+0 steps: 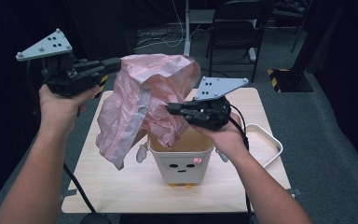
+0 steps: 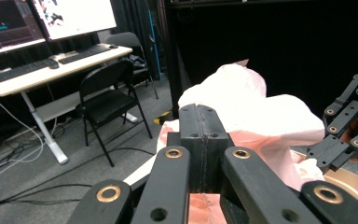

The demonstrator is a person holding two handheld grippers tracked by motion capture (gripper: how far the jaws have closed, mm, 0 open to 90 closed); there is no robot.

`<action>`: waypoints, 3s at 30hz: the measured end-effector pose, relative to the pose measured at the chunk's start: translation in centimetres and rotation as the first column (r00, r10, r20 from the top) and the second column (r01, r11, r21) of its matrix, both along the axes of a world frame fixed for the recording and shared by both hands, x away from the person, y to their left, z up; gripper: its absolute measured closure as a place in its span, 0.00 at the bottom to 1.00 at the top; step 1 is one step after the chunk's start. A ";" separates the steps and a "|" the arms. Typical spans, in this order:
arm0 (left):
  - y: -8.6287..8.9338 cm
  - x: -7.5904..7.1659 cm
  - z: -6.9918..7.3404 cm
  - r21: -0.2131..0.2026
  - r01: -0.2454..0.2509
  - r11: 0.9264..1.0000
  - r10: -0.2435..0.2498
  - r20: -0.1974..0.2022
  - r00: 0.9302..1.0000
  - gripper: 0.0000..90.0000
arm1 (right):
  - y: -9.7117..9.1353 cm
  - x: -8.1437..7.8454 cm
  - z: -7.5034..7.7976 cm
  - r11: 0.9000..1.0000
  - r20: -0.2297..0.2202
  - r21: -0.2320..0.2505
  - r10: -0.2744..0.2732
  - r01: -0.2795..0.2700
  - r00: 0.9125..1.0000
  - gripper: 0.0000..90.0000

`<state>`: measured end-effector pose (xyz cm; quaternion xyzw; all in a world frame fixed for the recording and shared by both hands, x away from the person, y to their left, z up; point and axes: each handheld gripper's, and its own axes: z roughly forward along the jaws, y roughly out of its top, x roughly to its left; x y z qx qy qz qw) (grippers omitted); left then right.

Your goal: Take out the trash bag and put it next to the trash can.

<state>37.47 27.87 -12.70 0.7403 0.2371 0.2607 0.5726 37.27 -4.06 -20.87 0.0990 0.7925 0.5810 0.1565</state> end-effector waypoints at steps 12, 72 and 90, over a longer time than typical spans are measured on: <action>1.3 -1.5 2.0 -0.008 -0.024 1.000 0.025 0.043 0.999 1.00 | 0.8 0.1 2.0 1.000 0.027 0.015 0.004 -0.005 1.000 1.00; 8.4 -4.5 3.5 -0.053 -0.164 0.985 0.167 0.054 0.985 1.00 | 10.7 1.4 3.6 0.990 0.040 0.001 0.144 -0.144 0.989 1.00; 6.3 -1.7 1.8 -0.051 -0.135 0.990 0.136 0.008 0.991 1.00 | 8.5 2.1 1.8 0.994 -0.021 -0.055 0.091 -0.092 0.996 0.95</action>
